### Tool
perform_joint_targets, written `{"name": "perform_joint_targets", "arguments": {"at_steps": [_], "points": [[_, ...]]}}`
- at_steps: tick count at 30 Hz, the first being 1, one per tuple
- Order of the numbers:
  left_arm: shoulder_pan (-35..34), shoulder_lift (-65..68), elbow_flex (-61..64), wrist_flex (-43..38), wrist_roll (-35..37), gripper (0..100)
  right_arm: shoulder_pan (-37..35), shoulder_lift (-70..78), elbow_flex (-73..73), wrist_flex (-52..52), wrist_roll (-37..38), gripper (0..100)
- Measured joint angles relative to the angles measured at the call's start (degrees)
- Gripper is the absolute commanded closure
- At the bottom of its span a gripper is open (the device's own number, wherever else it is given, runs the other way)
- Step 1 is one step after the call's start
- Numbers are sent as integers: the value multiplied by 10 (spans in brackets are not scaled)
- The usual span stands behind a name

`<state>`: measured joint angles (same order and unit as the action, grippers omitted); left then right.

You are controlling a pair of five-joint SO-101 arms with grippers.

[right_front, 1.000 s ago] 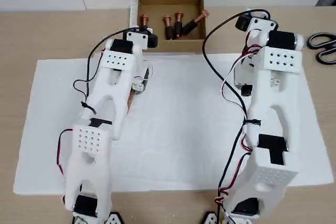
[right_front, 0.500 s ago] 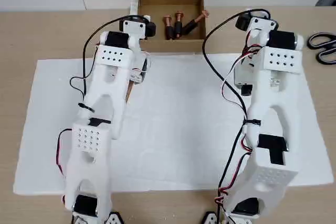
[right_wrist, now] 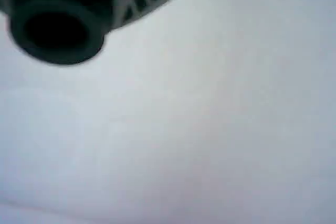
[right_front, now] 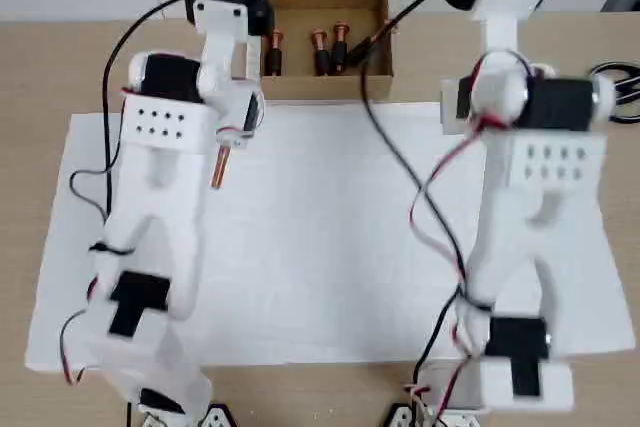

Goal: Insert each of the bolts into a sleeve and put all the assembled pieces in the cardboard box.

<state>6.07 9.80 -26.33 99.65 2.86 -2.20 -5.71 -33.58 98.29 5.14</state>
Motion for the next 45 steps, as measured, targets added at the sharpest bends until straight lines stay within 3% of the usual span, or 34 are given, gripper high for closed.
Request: {"name": "perform_joint_targets", "arguments": {"at_steps": [8,14,17,21,27,31,36,40,45], "points": [[0,-185,149,0,0,994,-8,-160,25,5,0,995],[0,-296,239,0,0,994,-7,-341,204,6,4,995],[-1,-331,273,-2,0,994,-7,-410,315,-18,45,995],[-1,-375,292,-18,4,994,-8,-476,441,-95,72,996],[-1,-450,296,-51,101,994,-6,-502,620,-223,76,995],[-2,-477,307,-55,115,994,-15,-533,690,-302,9,995],[-2,-482,366,-61,117,994,-69,-623,775,-383,-89,995],[-2,-482,384,-78,117,994,-135,-710,864,-472,-88,995],[-2,-482,385,-85,117,994,-156,-793,983,-577,-61,995]]}}
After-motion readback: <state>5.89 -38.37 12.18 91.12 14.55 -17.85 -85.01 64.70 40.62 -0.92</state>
